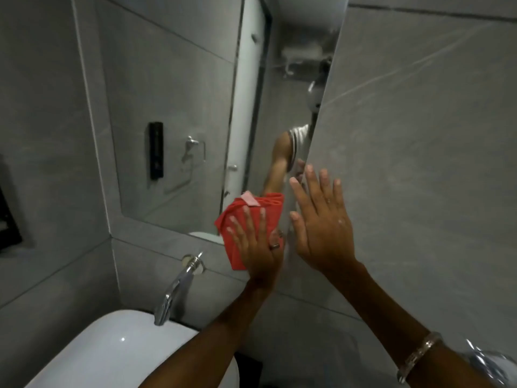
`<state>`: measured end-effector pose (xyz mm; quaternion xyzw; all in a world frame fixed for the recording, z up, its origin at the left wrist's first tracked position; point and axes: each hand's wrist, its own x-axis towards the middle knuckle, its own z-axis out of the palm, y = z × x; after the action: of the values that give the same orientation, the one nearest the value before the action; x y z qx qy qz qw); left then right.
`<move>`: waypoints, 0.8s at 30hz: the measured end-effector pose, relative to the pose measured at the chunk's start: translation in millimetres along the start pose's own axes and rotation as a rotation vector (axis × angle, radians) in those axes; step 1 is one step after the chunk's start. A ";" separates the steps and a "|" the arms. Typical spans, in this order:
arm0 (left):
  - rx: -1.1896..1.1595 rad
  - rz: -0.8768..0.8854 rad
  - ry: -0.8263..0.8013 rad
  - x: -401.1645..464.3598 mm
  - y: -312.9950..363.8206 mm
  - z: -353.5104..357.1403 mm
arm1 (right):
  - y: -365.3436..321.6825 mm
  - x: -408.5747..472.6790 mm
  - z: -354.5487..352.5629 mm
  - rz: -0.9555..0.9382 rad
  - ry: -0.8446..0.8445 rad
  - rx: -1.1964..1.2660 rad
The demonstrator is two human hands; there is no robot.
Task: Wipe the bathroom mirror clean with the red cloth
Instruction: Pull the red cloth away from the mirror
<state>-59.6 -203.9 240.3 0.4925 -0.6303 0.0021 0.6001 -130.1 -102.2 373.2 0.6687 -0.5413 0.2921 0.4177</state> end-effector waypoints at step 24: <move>-0.524 -1.463 -1.123 -261.5 -42.9 -88.4 | -75.3 -394.4 27.4 2.244 -0.597 1.484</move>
<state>-19.9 -11.8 41.4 0.5435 -0.3427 -0.7506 0.1540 -154.8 68.0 9.4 -0.0214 -0.5725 0.5337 -0.6220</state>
